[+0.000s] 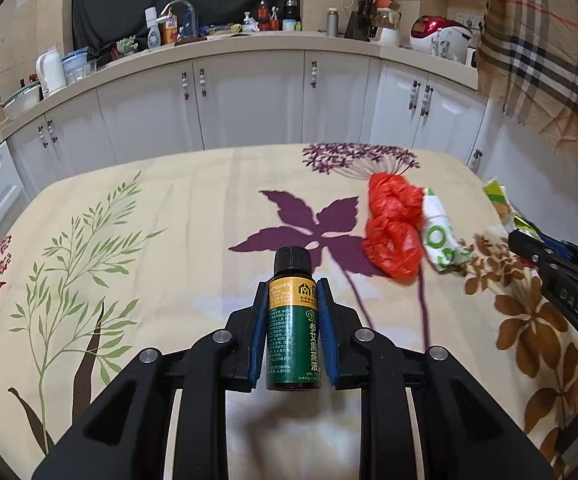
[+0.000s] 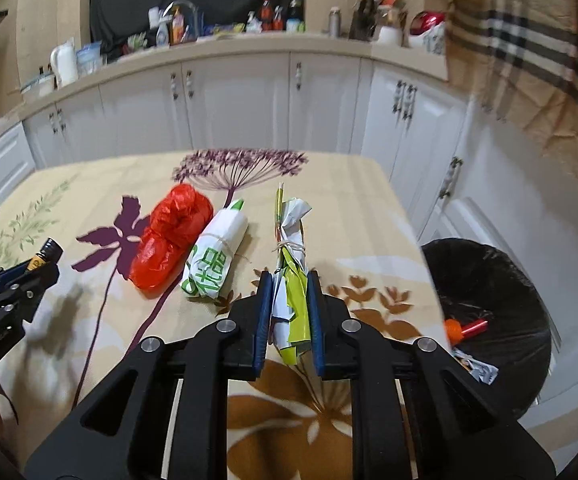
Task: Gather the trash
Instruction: 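Carry the green can and wrapper over the black bin and open both tools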
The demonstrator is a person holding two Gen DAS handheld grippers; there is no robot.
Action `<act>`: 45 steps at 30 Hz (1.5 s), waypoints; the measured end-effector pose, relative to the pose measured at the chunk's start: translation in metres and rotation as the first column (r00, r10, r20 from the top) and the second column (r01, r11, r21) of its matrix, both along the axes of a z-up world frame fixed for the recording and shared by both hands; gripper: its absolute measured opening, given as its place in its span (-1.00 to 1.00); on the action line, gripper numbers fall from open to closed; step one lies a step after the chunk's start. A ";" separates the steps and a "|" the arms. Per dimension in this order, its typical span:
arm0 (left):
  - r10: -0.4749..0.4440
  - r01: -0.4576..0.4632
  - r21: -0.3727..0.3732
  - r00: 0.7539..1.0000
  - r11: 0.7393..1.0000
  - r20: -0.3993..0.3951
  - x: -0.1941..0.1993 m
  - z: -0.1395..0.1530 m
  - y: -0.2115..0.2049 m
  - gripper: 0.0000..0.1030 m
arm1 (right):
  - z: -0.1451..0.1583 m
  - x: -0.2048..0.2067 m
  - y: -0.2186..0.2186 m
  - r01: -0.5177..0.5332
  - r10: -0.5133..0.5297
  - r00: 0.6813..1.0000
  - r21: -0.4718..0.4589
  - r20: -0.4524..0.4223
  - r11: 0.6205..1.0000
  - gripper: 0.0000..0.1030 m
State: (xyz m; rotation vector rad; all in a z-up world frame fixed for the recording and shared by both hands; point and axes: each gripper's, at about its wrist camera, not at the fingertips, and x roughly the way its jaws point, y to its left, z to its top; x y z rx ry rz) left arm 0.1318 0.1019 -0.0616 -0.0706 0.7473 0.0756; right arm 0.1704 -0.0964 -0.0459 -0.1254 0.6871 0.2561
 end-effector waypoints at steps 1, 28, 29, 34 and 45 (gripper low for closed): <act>-0.004 0.004 -0.002 1.000 1.000 0.008 -0.002 0.002 -0.003 -0.53 | 0.004 -0.005 -0.004 0.008 -0.008 1.000 0.008 0.017 1.000 -0.67; -0.304 0.304 0.032 0.934 0.952 0.187 0.008 0.050 -0.176 -0.53 | 0.039 -0.050 -0.155 0.307 -0.315 0.927 0.068 0.205 0.949 -0.67; -0.315 0.313 0.039 0.930 0.949 0.190 0.010 0.050 -0.182 -0.53 | 0.038 -0.050 -0.159 0.317 -0.324 0.923 0.070 0.206 0.946 -0.67; -0.367 0.362 0.063 0.908 0.930 0.201 0.020 0.051 -0.213 -0.53 | 0.035 -0.045 -0.182 0.353 -0.361 0.909 0.077 0.208 0.932 -0.67; -0.426 0.413 0.107 0.886 0.904 0.182 0.051 0.040 -0.261 -0.53 | 0.021 -0.027 -0.214 0.396 -0.405 0.894 0.085 0.191 0.914 -0.67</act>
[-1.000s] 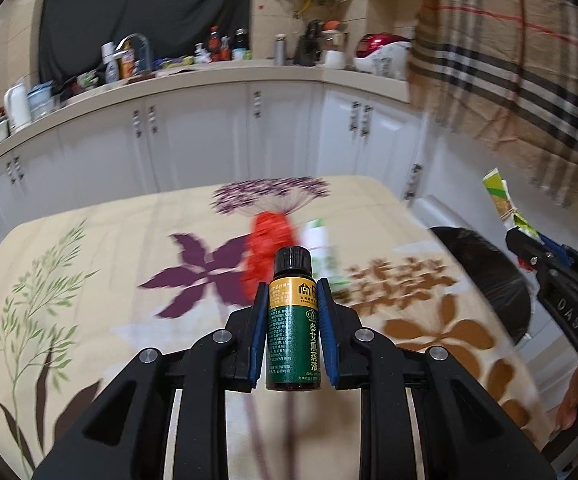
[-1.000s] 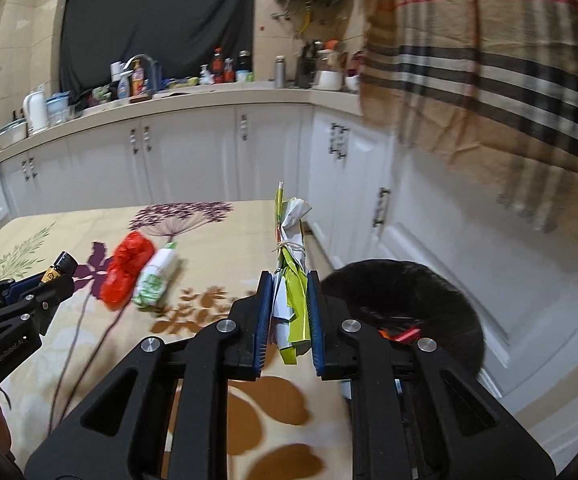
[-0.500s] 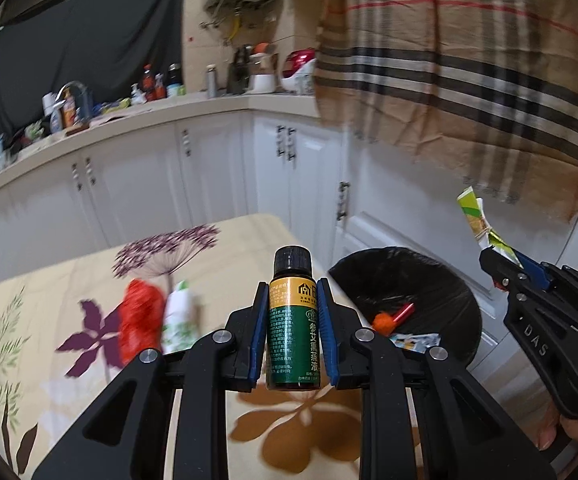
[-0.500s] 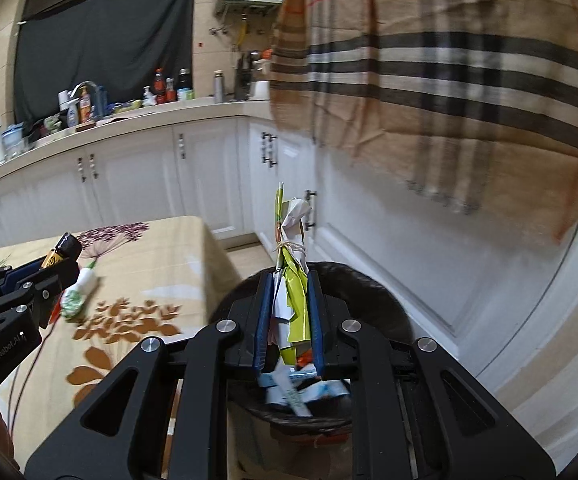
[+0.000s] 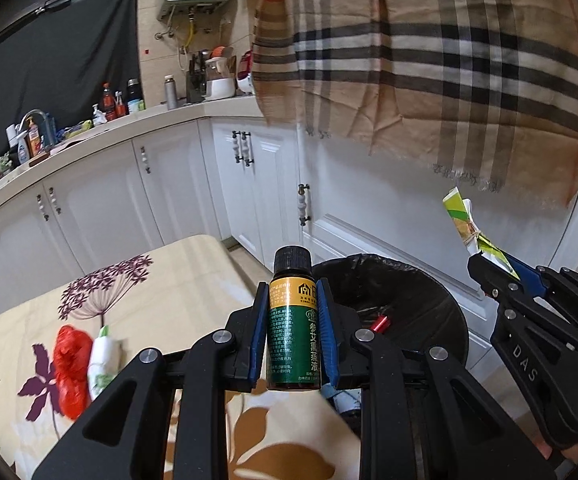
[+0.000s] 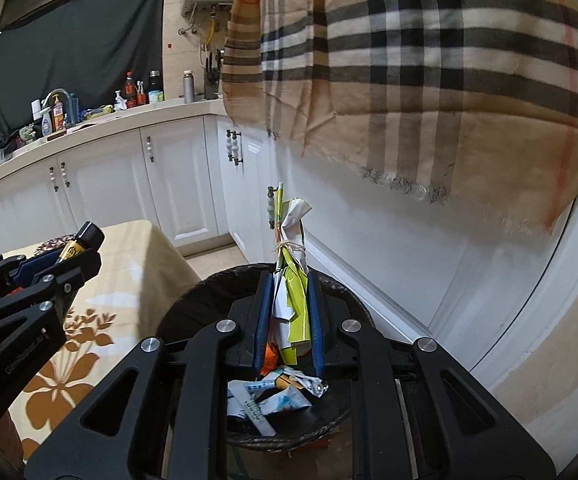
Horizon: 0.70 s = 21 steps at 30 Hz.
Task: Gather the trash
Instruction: 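Carry the green can and wrapper over the black bin and open both tools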
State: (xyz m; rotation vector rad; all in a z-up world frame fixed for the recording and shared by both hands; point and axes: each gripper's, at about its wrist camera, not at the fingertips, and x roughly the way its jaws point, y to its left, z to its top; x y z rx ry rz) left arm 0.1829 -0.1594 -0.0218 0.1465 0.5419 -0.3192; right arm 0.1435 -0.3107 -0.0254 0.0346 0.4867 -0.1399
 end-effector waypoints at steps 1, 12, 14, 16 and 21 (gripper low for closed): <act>-0.002 0.002 0.007 1.000 1.000 -0.002 0.004 -0.002 -0.003 -0.53 | -0.002 0.002 -0.002 0.002 -0.002 1.000 0.003 -0.003 1.000 -0.67; -0.013 0.015 0.044 0.999 0.999 -0.039 0.035 -0.018 -0.029 -0.53 | -0.019 0.029 -0.014 0.016 -0.016 1.000 0.012 -0.021 1.000 -0.66; -0.008 0.011 0.049 0.999 0.999 -0.049 0.041 -0.022 -0.032 -0.52 | -0.022 0.034 -0.016 0.021 -0.021 1.000 0.014 -0.022 1.000 -0.65; -0.007 0.012 0.062 0.997 0.998 -0.080 0.049 -0.028 -0.035 -0.50 | -0.027 0.039 -0.019 0.027 -0.026 0.999 0.021 -0.025 0.999 -0.61; 0.014 -0.009 0.045 0.994 0.999 -0.112 0.057 -0.034 -0.031 -0.07 | -0.034 0.047 -0.025 0.047 -0.045 0.998 0.034 -0.042 0.998 -0.37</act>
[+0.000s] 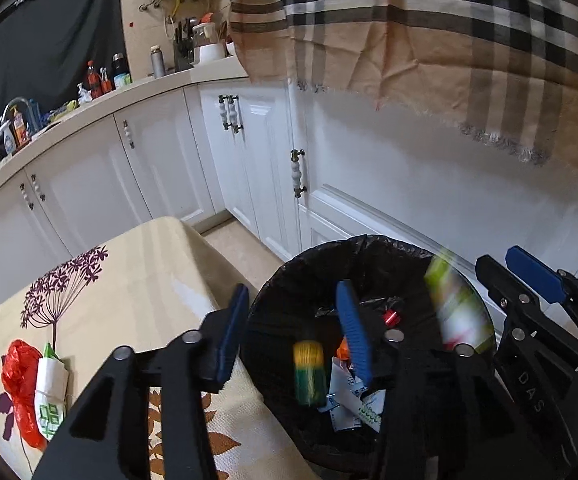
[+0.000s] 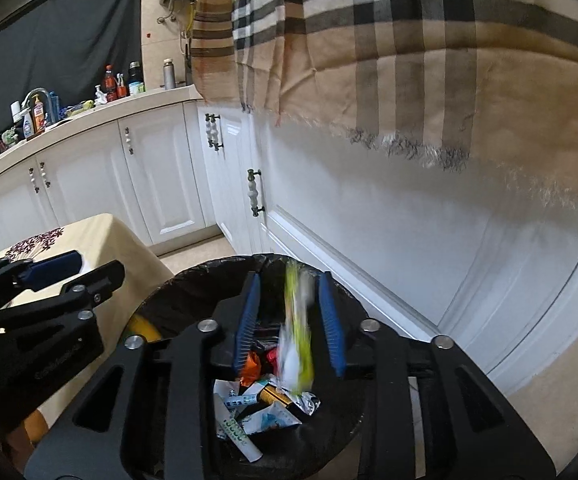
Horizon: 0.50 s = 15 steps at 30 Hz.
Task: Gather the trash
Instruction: 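Carry the green can and wrapper over the black bin and open both tools, then move both open tools back over the table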
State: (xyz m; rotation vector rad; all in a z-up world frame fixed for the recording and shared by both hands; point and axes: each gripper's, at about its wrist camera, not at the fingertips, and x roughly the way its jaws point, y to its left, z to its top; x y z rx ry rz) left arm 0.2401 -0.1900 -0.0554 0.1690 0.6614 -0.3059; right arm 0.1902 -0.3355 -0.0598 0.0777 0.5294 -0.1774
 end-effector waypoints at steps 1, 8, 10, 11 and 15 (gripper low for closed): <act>0.002 -0.002 0.001 1.000 1.000 0.003 -0.001 0.000 0.000 -0.06 | 0.000 0.000 0.000 0.004 -0.004 1.000 0.001 0.000 1.000 -0.35; 0.019 -0.019 0.000 1.000 1.000 0.021 -0.005 0.006 0.008 -0.02 | 0.000 -0.008 0.003 0.008 -0.008 1.000 -0.005 0.001 1.000 -0.34; 0.024 -0.024 -0.004 0.999 1.000 0.021 -0.007 0.006 0.010 -0.02 | 0.001 -0.011 0.004 0.007 -0.007 1.000 -0.005 0.001 1.000 -0.34; 0.027 -0.027 -0.006 0.999 1.000 0.022 -0.007 0.007 0.011 -0.02 | 0.002 -0.010 0.005 0.007 -0.007 1.000 -0.005 0.000 1.000 -0.34; 0.041 -0.041 -0.015 0.999 0.999 0.027 -0.011 0.010 0.017 -0.02 | 0.007 -0.013 0.008 0.006 -0.006 1.000 -0.009 0.001 1.000 -0.32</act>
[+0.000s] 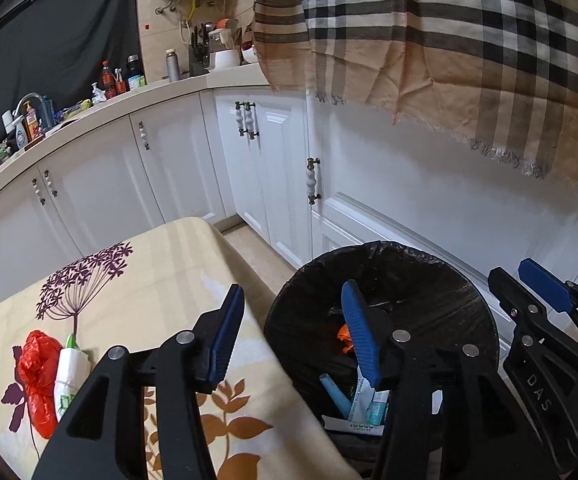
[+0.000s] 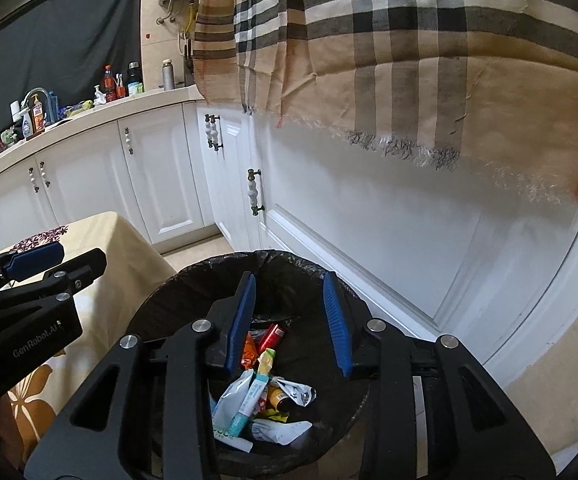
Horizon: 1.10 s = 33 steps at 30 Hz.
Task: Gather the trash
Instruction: 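Move both open tools back over the table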
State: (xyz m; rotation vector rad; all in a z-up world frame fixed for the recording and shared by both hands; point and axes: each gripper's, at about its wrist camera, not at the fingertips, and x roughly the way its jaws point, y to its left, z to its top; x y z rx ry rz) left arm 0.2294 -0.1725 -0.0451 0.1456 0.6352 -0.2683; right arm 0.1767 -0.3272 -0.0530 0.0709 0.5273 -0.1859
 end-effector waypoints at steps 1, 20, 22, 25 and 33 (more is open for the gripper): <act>0.004 -0.004 -0.003 1.000 1.000 0.001 -0.002 0.001 0.002 -0.02 | 0.002 -0.002 0.001 0.000 0.000 1.000 -0.002 0.001 1.000 -0.32; 0.140 -0.139 -0.042 0.989 0.989 0.035 -0.046 0.020 0.090 0.12 | 0.028 -0.027 0.052 -0.064 0.064 0.997 -0.018 0.031 0.998 -0.14; 0.170 -0.168 -0.047 0.985 0.985 0.036 -0.053 0.022 0.106 0.13 | 0.030 -0.029 0.062 -0.081 0.082 0.996 -0.017 0.030 0.997 -0.14; 0.208 -0.206 -0.049 0.977 0.977 0.039 -0.062 0.023 0.127 0.15 | 0.032 -0.030 0.076 -0.107 0.107 0.994 -0.016 0.028 0.994 -0.13; 0.329 -0.327 -0.050 0.944 0.944 0.037 -0.080 0.022 0.190 0.20 | 0.033 -0.027 0.124 -0.204 0.204 0.979 -0.021 0.013 0.979 -0.13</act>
